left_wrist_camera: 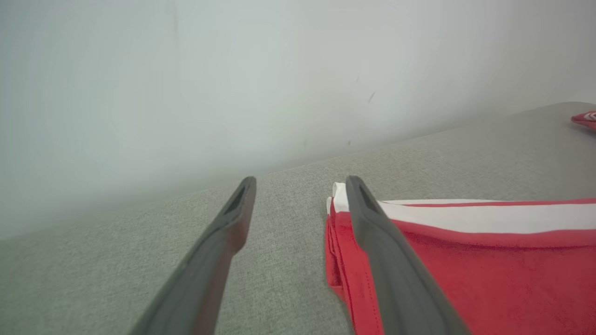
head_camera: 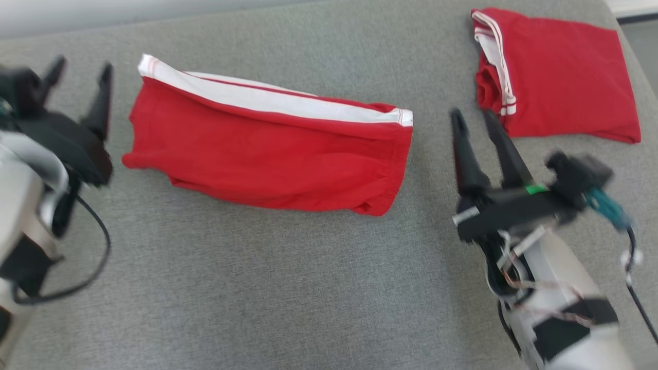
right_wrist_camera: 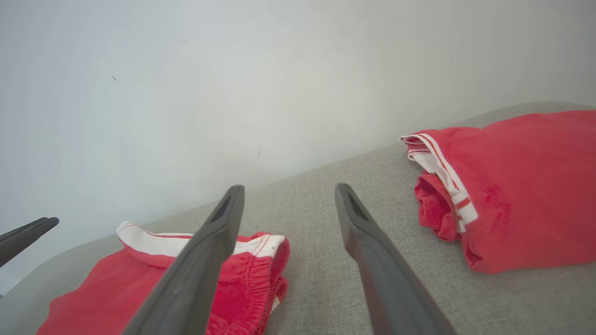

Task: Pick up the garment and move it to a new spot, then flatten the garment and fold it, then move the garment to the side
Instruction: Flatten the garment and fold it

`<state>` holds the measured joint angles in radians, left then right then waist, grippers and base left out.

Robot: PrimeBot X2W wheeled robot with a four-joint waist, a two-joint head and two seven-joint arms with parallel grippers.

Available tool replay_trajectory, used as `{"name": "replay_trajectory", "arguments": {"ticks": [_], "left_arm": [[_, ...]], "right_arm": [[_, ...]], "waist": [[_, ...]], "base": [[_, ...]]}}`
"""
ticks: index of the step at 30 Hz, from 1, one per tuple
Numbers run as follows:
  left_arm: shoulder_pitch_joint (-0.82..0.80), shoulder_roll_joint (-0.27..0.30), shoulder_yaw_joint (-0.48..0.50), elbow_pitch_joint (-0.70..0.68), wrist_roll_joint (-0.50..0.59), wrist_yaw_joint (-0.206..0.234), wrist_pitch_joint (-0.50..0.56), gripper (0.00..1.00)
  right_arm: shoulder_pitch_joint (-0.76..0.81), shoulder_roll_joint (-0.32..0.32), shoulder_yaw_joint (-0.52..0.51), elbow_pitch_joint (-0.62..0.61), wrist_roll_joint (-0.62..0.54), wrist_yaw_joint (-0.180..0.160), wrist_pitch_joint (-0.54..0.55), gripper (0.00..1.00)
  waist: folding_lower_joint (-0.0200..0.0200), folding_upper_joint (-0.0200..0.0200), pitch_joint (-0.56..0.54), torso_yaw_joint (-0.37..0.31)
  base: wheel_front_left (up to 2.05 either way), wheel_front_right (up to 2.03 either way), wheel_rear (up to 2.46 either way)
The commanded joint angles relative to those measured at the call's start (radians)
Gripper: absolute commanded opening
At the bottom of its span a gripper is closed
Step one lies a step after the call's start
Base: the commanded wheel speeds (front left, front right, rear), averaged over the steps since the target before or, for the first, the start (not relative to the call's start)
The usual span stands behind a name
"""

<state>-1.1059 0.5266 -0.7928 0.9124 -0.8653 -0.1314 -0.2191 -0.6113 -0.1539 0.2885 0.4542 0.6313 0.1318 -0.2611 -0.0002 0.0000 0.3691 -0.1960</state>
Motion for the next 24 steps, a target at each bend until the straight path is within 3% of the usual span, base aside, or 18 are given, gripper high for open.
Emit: {"name": "replay_trajectory", "arguments": {"ticks": [1,9,24], "left_arm": [[0.044,-0.015,0.003,-0.004,-0.017,0.003,-0.013,1.0],[0.106,-0.062,-0.01,0.012,-0.045,0.003,-0.021,1.0],[0.1,-0.139,-0.036,0.157,-0.098,0.003,0.028,1.0]], "right_arm": [[0.067,0.012,-0.044,-0.046,-0.038,-0.003,-0.004,1.0],[0.272,0.076,-0.177,-0.211,-0.181,-0.003,-0.003,1.0],[0.413,0.104,-0.217,-0.324,-0.239,-0.003,0.022,1.0]], "waist": [[0.0002,0.0,-0.03,0.019],[0.0002,0.0,-0.025,0.013],[0.0002,0.0,-0.025,-0.036]], "base": [[0.0,0.0,0.0],[0.0,0.0,0.0],[0.0,0.0,0.0]]}}
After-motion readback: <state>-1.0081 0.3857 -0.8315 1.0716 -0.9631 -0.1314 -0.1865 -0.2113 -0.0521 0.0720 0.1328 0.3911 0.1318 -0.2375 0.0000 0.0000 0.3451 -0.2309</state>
